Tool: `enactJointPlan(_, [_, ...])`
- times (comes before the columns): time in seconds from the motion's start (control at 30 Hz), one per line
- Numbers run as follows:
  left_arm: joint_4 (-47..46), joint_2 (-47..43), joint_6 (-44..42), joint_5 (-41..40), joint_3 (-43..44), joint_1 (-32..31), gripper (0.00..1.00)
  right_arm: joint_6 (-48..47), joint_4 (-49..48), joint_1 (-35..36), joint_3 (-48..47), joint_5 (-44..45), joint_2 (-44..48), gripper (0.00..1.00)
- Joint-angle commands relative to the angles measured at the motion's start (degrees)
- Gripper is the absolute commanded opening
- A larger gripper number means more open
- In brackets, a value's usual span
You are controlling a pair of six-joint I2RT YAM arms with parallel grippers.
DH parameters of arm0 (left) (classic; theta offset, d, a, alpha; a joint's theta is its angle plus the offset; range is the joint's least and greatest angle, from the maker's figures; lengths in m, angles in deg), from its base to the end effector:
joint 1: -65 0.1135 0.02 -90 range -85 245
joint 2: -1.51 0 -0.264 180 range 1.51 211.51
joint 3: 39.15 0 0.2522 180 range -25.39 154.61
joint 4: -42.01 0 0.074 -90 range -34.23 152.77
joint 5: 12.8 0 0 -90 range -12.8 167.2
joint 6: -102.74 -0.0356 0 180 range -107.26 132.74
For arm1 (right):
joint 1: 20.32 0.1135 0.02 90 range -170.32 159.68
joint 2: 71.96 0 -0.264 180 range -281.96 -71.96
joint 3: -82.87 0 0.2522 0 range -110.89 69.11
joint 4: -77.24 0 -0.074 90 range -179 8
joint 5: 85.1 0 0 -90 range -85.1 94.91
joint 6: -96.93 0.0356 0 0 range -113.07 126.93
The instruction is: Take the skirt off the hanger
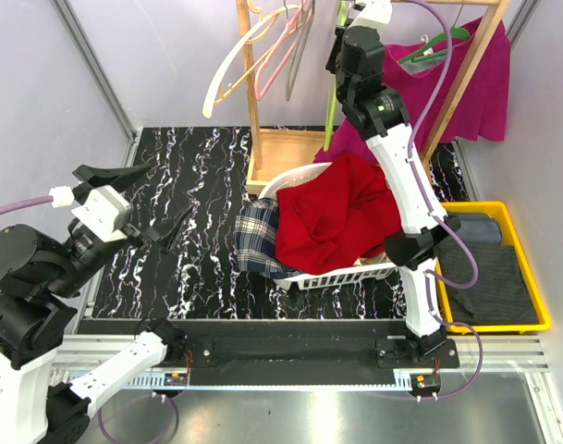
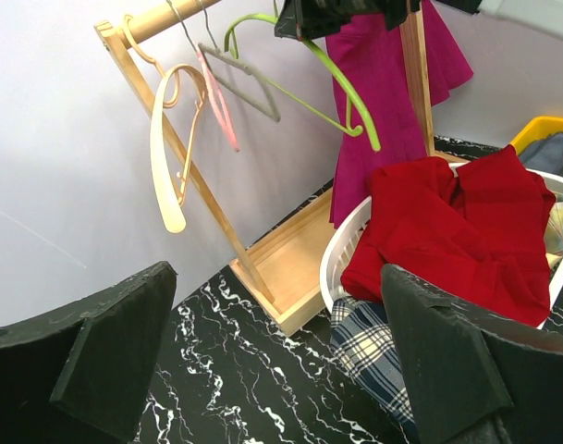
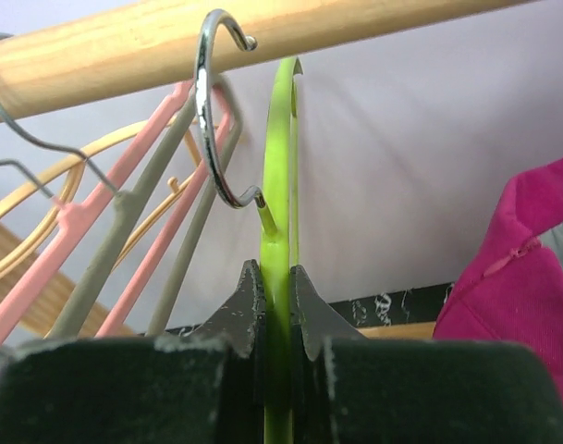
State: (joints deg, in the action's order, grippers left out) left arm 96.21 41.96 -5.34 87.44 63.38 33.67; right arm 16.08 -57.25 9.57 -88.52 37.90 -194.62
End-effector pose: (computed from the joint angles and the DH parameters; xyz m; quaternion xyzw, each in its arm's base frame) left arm 0.0353 -0.0289 0.5226 0.3346 0.5662 -0.1449 0.7392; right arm 0.3846 0.1987 0.5311 0.0845 0.6851 0.0489 0.7219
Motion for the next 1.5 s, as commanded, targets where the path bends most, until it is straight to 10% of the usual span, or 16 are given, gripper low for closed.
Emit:
enactJointPlan(0.0, [-3.0, -1.42, 1.21, -0.57, 0.0, 0.48, 0.99, -5.27, -12.14, -1.59, -4.62, 3.92, -1.18, 0.0])
enactJointPlan(0.43, [-1.6, -2.39, 2.35, 0.31, -0.8, 1.53, 0.99, -1.77, -17.86, -9.14, -2.34, -0.9, -1.28, 0.0])
enactJointPlan(1.13, [-3.18, -2.21, 4.11, 4.97, -1.41, 3.73, 0.99, 8.61, -1.07, -9.86, 15.76, -14.27, 4.25, 0.0])
enactJointPlan(1.2, [-3.44, -2.3, 4.2, 5.23, -1.67, 3.73, 0.99, 8.0, -0.98, -8.8, 16.64, -14.88, 5.05, 0.08])
enactJointPlan(1.37, [-3.8, -2.48, 4.37, 5.76, -1.67, 3.73, 0.99, 7.2, 1.46, -6.6, 17.34, -15.24, 8.04, 0.91])
enactJointPlan(1.47, [-4.06, -2.57, 4.29, 6.19, -1.85, 3.73, 0.99, 7.55, 3.14, -6.42, 19.79, -15.41, 11.72, 1.0])
